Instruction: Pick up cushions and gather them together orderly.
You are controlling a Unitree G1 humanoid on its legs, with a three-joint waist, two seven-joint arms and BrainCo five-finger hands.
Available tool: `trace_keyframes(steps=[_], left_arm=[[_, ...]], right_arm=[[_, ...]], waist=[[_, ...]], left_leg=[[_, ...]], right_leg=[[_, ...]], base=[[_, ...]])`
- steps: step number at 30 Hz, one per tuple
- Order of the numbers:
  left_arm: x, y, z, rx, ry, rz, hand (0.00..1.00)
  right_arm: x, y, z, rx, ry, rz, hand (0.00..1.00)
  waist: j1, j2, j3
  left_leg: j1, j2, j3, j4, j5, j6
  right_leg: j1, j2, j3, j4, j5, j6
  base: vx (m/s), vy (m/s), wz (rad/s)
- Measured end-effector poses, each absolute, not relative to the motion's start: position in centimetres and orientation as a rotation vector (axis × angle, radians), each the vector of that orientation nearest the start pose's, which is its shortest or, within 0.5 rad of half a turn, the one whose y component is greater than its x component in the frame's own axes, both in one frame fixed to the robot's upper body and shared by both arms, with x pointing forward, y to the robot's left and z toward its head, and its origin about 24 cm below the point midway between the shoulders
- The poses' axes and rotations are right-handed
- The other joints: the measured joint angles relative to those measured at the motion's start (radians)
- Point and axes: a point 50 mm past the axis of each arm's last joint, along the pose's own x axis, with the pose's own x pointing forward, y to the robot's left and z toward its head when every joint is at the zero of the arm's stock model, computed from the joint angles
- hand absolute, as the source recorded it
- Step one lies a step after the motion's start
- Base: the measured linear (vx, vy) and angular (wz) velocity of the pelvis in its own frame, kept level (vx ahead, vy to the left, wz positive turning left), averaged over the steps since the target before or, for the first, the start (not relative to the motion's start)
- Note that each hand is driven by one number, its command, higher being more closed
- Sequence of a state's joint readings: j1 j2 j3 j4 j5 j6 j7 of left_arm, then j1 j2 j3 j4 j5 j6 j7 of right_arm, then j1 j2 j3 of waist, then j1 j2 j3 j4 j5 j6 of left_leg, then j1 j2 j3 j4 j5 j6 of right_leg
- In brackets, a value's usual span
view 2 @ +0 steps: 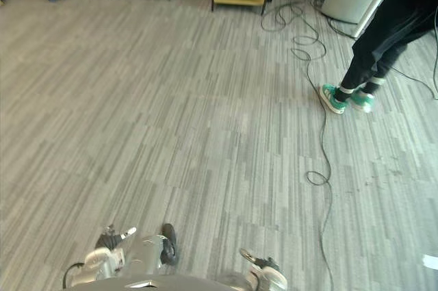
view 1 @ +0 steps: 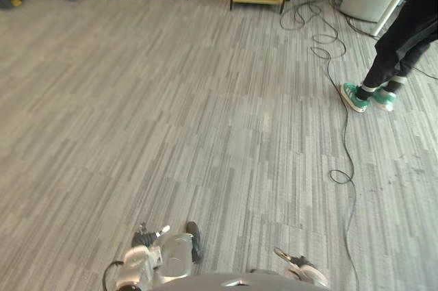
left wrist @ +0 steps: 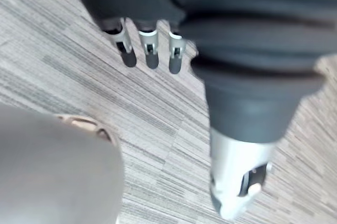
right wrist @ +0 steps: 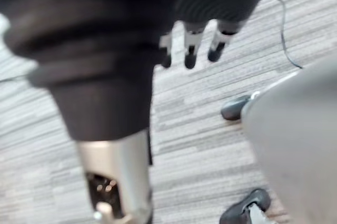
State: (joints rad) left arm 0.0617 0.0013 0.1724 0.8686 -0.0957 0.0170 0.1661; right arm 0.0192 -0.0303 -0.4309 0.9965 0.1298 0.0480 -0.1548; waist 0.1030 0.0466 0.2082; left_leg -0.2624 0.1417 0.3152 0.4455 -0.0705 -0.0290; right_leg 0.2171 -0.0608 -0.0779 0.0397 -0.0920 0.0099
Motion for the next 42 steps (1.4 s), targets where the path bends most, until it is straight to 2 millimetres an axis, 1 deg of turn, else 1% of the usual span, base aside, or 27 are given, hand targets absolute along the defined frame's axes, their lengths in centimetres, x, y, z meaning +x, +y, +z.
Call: trace_keyframes(steps=[1,2,3,4,5,6,7,10,11,12,13,16,18,19,22,23,24,27,28,30,31,34,37,39,40,41,42], left_arm=[[14.0,19.4,-14.0,-0.083,0.922,0.396,0.0],[13.6,19.3,-14.2,-0.073,0.942,0.391,0.0],[12.4,19.2,-14.7,-0.085,0.983,0.402,0.0],[11.9,19.6,-14.8,-0.065,0.998,0.405,0.0],[11.7,19.8,-14.9,-0.061,1.004,0.407,0.0],[11.6,20.0,-15.0,-0.052,1.014,0.406,0.0],[11.4,20.3,-15.0,-0.025,1.026,0.394,0.0],[11.2,20.7,-15.1,0.024,1.044,0.36,0.0],[10.7,20.6,-15.2,0.03,1.063,0.357,0.0],[10.6,20.4,-15.3,0.035,1.07,0.344,0.0],[10.7,20.0,-15.4,0.044,1.078,0.323,0.0],[11.2,19.3,-15.5,0.042,1.079,0.298,0.0],[11.3,18.6,-15.6,0.015,1.078,0.297,0.0],[11.2,18.6,-15.6,0.009,1.083,0.307,0.0],[10.5,18.8,-15.9,0.008,1.106,0.321,0.0],[10.6,18.2,-15.9,-0.005,1.11,0.312,0.0],[10.7,17.4,-16.0,-0.028,1.109,0.302,0.0],[10.7,17.2,-16.0,-0.061,1.104,0.325,0.0],[10.7,17.2,-16.0,-0.076,1.102,0.335,0.0],[11.3,17.2,-15.7,-0.089,1.072,0.335,0.0],[11.7,17.5,-15.5,-0.081,1.051,0.335,0.0],[12.4,17.7,-15.0,-0.083,1.011,0.339,0.0],[12.9,17.8,-14.7,-0.087,0.984,0.341,0.0],[13.0,17.7,-14.6,-0.088,0.976,0.339,0.0],[13.1,17.6,-14.6,-0.09,0.976,0.337,0.0],[13.2,17.6,-14.6,-0.087,0.972,0.334,0.0],[13.4,18.1,-14.4,-0.08,0.962,0.342,0.0]], right_arm=[[11.5,-22.0,-15.2,0.244,1.033,-0.612,0.0],[11.1,-22.1,-15.3,0.242,1.041,-0.617,0.0],[10.9,-22.5,-15.2,0.23,1.039,-0.624,0.0],[10.6,-22.0,-15.4,0.235,1.048,-0.611,0.0],[10.6,-21.9,-15.4,0.238,1.048,-0.61,0.0],[10.6,-21.6,-15.5,0.242,1.057,-0.604,0.0],[10.4,-21.5,-15.6,0.229,1.067,-0.591,0.0],[10.1,-21.6,-15.7,0.229,1.074,-0.595,0.0],[10.1,-22.0,-15.5,0.22,1.062,-0.603,0.0],[10.1,-22.3,-15.4,0.216,1.052,-0.61,0.0],[10.0,-22.6,-15.4,0.207,1.048,-0.616,0.0],[9.2,-23.2,-15.5,0.218,1.059,-0.654,0.0],[7.9,-23.3,-15.8,0.242,1.098,-0.69,0.0],[7.4,-23.1,-16.0,0.253,1.123,-0.7,0.0],[7.2,-23.0,-16.1,0.262,1.129,-0.706,0.0],[7.3,-23.3,-16.0,0.26,1.12,-0.713,0.0],[7.3,-24.1,-15.8,0.251,1.11,-0.729,0.0],[7.3,-24.3,-15.8,0.245,1.108,-0.733,0.0],[7.3,-24.4,-15.7,0.234,1.106,-0.727,0.0],[7.1,-24.6,-15.7,0.215,1.112,-0.719,0.0],[7.2,-24.5,-15.7,0.208,1.113,-0.708,0.0],[7.6,-24.5,-15.6,0.231,1.101,-0.717,0.0],[8.8,-24.2,-15.4,0.25,1.072,-0.708,0.0],[8.9,-23.6,-15.4,0.267,1.055,-0.706,0.0],[8.7,-23.6,-15.5,0.268,1.063,-0.708,0.0],[8.9,-23.3,-15.5,0.273,1.064,-0.701,0.0],[9.2,-22.4,-15.7,0.287,1.066,-0.68,0.0]], waist=[[0.018,-0.009,0.005],[0.013,-0.001,-0.009],[0.002,-0.004,-0.028],[-0.001,-0.034,-0.06],[0.0,-0.04,-0.065],[-0.004,-0.047,-0.068],[-0.008,-0.058,-0.071],[-0.022,-0.053,-0.043],[-0.036,-0.057,-0.046],[-0.053,-0.057,-0.045],[-0.065,-0.046,-0.049],[-0.08,-0.042,-0.047],[-0.085,-0.035,-0.042],[-0.092,-0.036,-0.039],[-0.116,-0.03,-0.023],[-0.117,0.001,-0.018],[-0.103,0.034,-0.025],[-0.098,0.053,-0.026],[-0.104,0.065,-0.01],[-0.093,0.071,-0.002],[-0.083,0.052,0.003],[-0.058,0.044,0.002],[-0.047,0.035,0.006],[-0.038,0.024,0.008],[-0.032,0.029,0.006],[-0.018,0.021,0.005],[-0.014,-0.001,-0.001]], left_leg=[[-0.062,-0.001,-0.005,0.095,-0.046,-0.016],[-0.039,-0.026,-0.038,-0.01,-0.037,-0.004],[-0.008,-0.061,-0.058,-0.066,-0.026,0.089],[0.022,-0.1,-0.022,-0.073,-0.074,0.1],[0.033,-0.107,-0.01,-0.072,-0.089,0.103],[0.057,-0.117,0.006,-0.069,-0.109,0.102],[0.112,-0.127,0.033,-0.066,-0.135,0.116],[0.244,-0.155,0.028,-0.103,-0.184,0.115],[0.322,-0.168,0.029,-0.154,-0.198,0.103],[0.387,-0.172,0.012,-0.203,-0.192,0.105],[0.431,-0.167,-0.002,-0.243,-0.186,0.104],[0.481,-0.156,-0.046,-0.299,-0.186,0.103],[0.537,-0.134,-0.102,-0.351,-0.203,0.063],[0.572,-0.122,-0.125,-0.363,-0.22,0.038],[0.645,-0.081,-0.164,-0.371,-0.261,-0.006],[0.648,-0.046,-0.177,-0.337,-0.257,-0.013],[0.617,-0.007,-0.18,-0.249,-0.239,-0.034],[0.486,0.043,-0.216,0.072,-0.134,-0.058],[0.34,0.108,-0.243,0.428,0.025,-0.102],[0.238,0.147,-0.21,0.658,-0.048,-0.067],[0.179,0.141,-0.175,0.688,-0.093,-0.057],[0.049,0.108,-0.123,0.557,-0.16,-0.04],[-0.004,0.048,-0.083,0.177,-0.169,-0.031],[0.006,-0.038,-0.1,-0.215,-0.057,-0.055],[0.001,-0.038,-0.11,-0.255,-0.017,-0.054],[0.013,-0.051,-0.118,-0.25,0.09,-0.034],[0.031,-0.087,-0.122,-0.237,0.117,0.015]], right_leg=[[0.032,-0.016,0.016,-0.017,0.015,0.014],[0.05,-0.021,0.02,-0.022,0.018,0.018],[0.063,-0.031,0.052,0.016,-0.019,0.042],[-0.018,-0.088,0.085,0.222,-0.1,0.132],[-0.07,-0.099,0.109,0.345,-0.118,0.16],[-0.159,-0.103,0.154,0.556,-0.108,0.221],[-0.27,-0.087,0.198,0.826,-0.03,0.29],[-0.344,-0.124,0.08,1.049,-0.004,0.262],[-0.381,-0.163,-0.027,1.1,-0.043,0.173],[-0.412,-0.176,-0.117,1.08,-0.106,0.113],[-0.441,-0.174,-0.187,0.984,-0.154,0.096],[-0.481,-0.151,-0.258,0.669,-0.154,0.064],[-0.49,-0.091,-0.231,0.203,0.033,0.067],[-0.5,-0.082,-0.206,0.074,0.118,0.074],[-0.505,-0.067,-0.198,0.084,0.252,0.038],[-0.518,-0.041,-0.191,0.155,0.271,0.014],[-0.535,-0.006,-0.191,0.209,0.211,-0.023],[-0.506,0.045,-0.186,0.231,0.135,-0.047],[-0.406,0.104,-0.175,0.177,0.102,-0.072],[-0.291,0.144,-0.148,0.127,0.079,-0.098],[-0.216,0.15,-0.119,0.09,0.063,-0.104],[-0.131,0.147,-0.068,0.021,0.053,-0.085],[-0.074,0.116,-0.031,-0.024,0.038,-0.053],[-0.011,0.064,-0.013,-0.057,-0.003,-0.005],[-0.002,0.064,-0.009,-0.06,-0.017,0.006],[0.017,0.048,0.011,-0.052,-0.05,0.025],[0.031,0.011,0.021,-0.025,-0.09,0.033]], base=[[0.36,0.161,-0.03],[0.32,0.2,-0.16],[0.4,0.225,-0.14],[0.42,0.216,-0.25],[0.35,0.148,-0.22],[0.37,0.116,-0.27],[0.37,0.115,-0.28],[0.37,0.105,-0.2],[0.37,0.065,0.02],[0.44,0.052,0.25],[0.36,0.02,0.47],[0.27,-0.038,0.61],[0.65,-0.207,0.78],[0.68,-0.262,0.63],[0.56,-0.256,0.52],[0.75,-0.39,-0.03],[0.62,-0.332,-0.22],[0.54,-0.284,-0.41],[0.58,-0.189,-0.35],[0.61,-0.162,-0.54],[0.6,-0.138,-0.56],[0.46,-0.034,-0.52],[0.39,0.105,-0.4],[0.49,0.198,-0.1],[0.45,0.23,-0.23],[0.47,0.272,-0.31],[0.57,0.323,-0.3]])
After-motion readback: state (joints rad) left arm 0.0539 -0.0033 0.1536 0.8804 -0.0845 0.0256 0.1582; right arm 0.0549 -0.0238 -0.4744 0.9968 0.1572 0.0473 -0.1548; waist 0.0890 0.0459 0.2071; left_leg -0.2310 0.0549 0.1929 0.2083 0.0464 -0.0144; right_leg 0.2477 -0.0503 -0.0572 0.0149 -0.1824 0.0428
